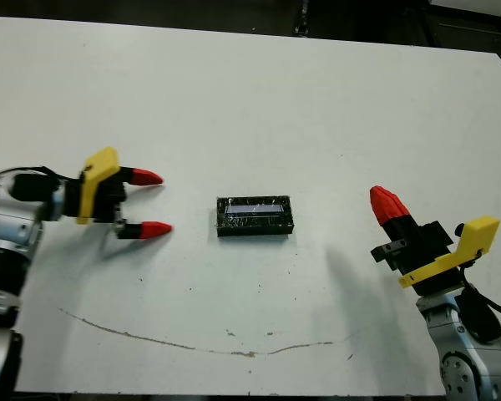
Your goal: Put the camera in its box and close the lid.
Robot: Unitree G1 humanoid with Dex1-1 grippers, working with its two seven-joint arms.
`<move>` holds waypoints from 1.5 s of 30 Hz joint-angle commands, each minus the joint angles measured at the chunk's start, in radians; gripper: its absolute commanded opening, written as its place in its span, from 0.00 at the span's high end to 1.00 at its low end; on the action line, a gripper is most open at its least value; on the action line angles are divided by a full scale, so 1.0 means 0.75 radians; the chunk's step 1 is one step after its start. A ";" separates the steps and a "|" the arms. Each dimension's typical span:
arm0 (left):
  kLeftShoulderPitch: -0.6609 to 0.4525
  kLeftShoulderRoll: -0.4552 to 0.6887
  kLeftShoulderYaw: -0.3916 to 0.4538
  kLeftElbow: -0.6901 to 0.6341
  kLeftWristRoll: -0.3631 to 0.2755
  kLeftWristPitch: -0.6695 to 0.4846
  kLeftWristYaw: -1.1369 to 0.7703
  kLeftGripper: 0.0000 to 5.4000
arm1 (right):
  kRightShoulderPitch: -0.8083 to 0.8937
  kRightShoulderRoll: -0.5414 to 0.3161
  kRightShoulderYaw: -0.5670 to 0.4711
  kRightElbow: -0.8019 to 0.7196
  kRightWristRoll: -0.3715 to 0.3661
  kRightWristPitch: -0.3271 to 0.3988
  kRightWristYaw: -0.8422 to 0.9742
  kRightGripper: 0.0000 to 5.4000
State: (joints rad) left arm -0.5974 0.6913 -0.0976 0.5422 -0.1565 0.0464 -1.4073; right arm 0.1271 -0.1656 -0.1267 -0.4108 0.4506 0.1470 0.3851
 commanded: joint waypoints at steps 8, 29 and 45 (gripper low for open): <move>0.352 -0.516 0.324 -0.803 -0.274 0.258 0.960 0.21 | 0.009 -0.017 -0.004 0.009 -0.020 -0.006 -0.011 1.00; 0.444 -0.909 -0.138 -1.034 -0.062 0.499 1.564 0.79 | 0.010 -0.011 -0.013 0.015 -0.037 -0.010 -0.037 1.00; 0.442 -0.915 -0.186 -0.917 -0.081 0.813 1.542 1.00 | 0.008 -0.003 -0.013 0.014 -0.026 -0.014 -0.030 1.00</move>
State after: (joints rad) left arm -0.2965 -0.0118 -0.2191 -0.1904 -0.2263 0.6130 -0.2402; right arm 0.1261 -0.1628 -0.1297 -0.4036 0.4289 0.1435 0.3660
